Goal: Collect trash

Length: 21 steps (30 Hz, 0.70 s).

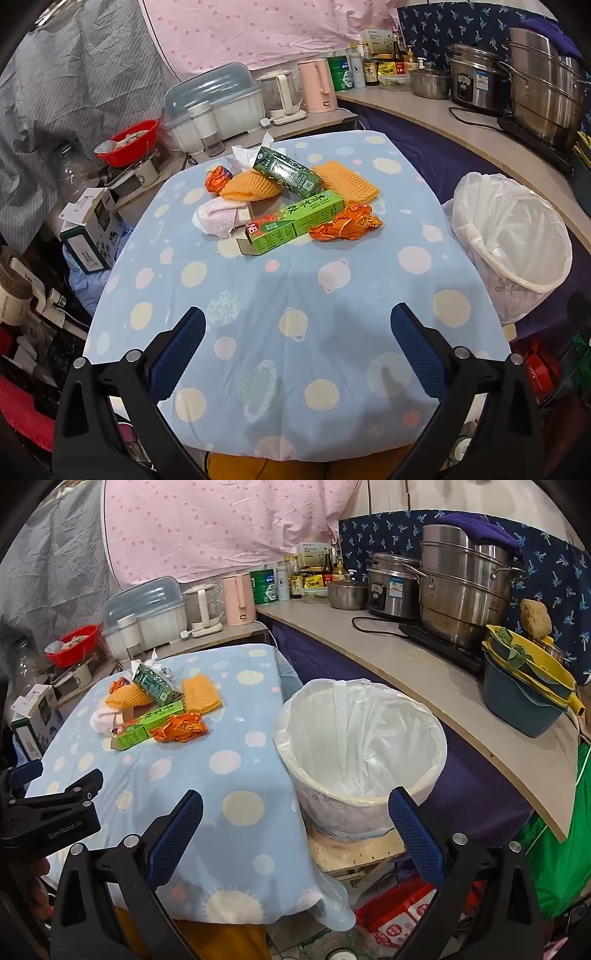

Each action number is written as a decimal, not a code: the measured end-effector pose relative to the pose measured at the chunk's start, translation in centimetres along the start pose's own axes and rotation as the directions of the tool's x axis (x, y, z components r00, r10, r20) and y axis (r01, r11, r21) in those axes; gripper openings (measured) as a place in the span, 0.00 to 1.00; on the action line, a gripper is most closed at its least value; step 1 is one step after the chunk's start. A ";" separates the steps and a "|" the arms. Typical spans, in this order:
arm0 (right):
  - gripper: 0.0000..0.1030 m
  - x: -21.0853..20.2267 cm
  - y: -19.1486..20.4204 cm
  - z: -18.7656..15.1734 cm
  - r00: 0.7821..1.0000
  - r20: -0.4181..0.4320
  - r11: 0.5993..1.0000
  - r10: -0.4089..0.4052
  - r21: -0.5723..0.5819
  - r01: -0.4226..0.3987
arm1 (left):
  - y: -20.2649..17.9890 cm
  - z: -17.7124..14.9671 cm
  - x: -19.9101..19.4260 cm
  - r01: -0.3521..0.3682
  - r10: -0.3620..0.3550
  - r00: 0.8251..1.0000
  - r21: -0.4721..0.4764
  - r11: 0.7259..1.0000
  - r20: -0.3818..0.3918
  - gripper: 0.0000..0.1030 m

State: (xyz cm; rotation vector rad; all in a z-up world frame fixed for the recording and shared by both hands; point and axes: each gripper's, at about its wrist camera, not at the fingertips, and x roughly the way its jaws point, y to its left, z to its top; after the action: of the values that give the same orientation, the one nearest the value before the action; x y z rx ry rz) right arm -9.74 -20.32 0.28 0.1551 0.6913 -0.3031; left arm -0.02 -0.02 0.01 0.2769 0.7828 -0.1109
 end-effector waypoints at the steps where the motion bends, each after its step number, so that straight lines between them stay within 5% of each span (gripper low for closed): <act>1: 0.93 0.0 0.0 0.0 1.000 0.000 1.000 -0.001 0.000 0.001 | 0.0 0.0 0.0 0.002 -0.002 1.000 0.002 1.000 -0.005 0.93; 21: 0.93 0.6 0.0 0.0 1.000 0.000 1.000 0.005 0.002 -0.005 | 0.3 0.3 -0.2 -0.008 0.008 1.000 0.009 1.000 0.007 0.93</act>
State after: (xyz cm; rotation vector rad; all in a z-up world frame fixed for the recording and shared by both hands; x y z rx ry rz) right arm -9.31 -20.42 -0.14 0.1590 0.6906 -0.2991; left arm 0.15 0.19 0.41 0.2879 0.7744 -0.1081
